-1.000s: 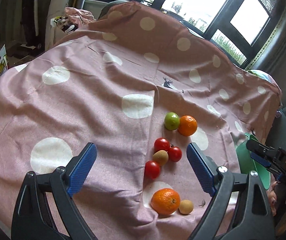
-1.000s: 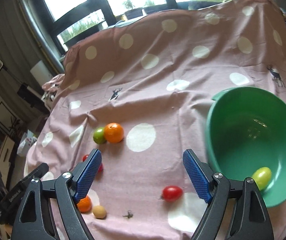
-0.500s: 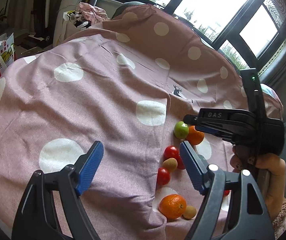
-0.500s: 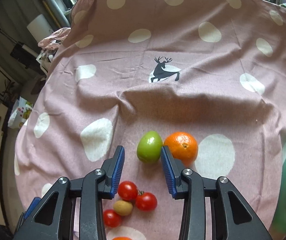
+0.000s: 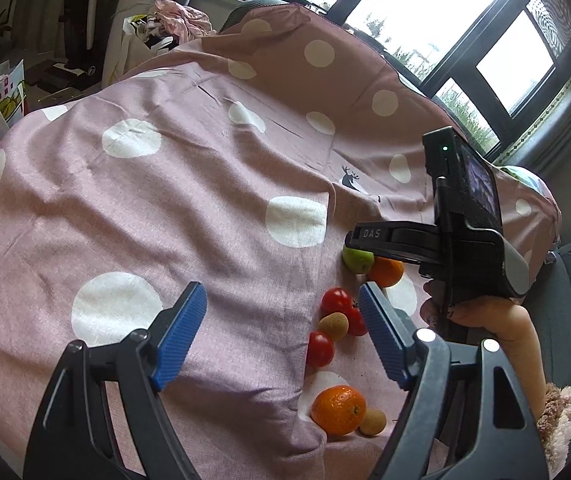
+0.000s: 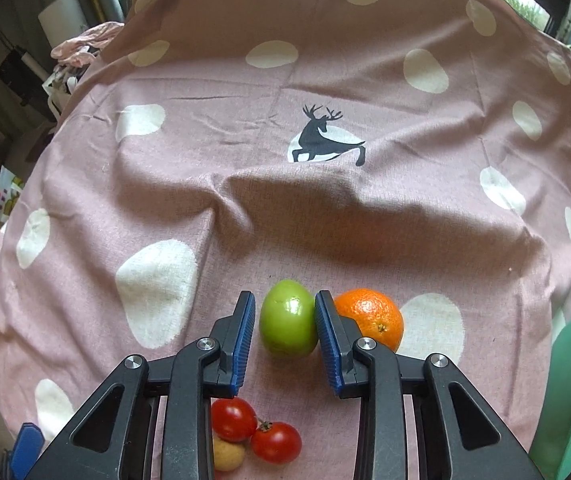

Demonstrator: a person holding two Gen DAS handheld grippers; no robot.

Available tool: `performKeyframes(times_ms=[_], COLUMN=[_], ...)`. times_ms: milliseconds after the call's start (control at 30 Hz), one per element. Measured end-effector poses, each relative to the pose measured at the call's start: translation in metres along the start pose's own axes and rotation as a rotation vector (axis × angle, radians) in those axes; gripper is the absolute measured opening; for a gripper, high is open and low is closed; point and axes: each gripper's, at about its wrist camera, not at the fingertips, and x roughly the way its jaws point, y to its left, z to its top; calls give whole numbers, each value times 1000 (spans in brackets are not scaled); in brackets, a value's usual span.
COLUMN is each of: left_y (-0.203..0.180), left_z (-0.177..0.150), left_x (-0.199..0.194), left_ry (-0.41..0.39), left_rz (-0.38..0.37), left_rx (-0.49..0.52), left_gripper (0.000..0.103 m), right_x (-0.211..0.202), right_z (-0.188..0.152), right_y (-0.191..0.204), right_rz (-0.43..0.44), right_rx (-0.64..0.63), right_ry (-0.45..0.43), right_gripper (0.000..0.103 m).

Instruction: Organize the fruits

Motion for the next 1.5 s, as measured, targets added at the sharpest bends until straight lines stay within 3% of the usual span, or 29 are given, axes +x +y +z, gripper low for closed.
performKeyframes(times_ms=[100,400,700,867,1067,1100,1200,1333,1500], left_y=[0,0,-7,-22,-50,-55,-67,-77,-87], left_z=[0,0,-3,-10,-26,-29,-39,-48,-56], left_x=[0,2,5,10,21,25,37,48,61], left_ry=[2,9,17,45,101,112,146,187,250], left_rz=[0,1,8,-19,-67,-66,-60,-79,-128], left_rx=[-1,2,25,61,133,150,196,220,219], left_gripper=[78,78,78,78,78,78,77,73,65], right_x=[5,9,-35,-70,-62,-59,-55,-60,-40], right_z=[2,2,-17,-62,-118,-122,-128,-127,-125], right_y=[4,8,-24,-60,-103,-107,-120,-123,-132], right_rz=[-56,-71,150,280,313,313,355,309,324], right_rx=[-22,-64,31,57,126,132,177,150,190], right_ry=[5,-7,-55,-91,-23,-15,-17,-49,-8], right_gripper=[34,34,34,33,31,26,26,26,26])
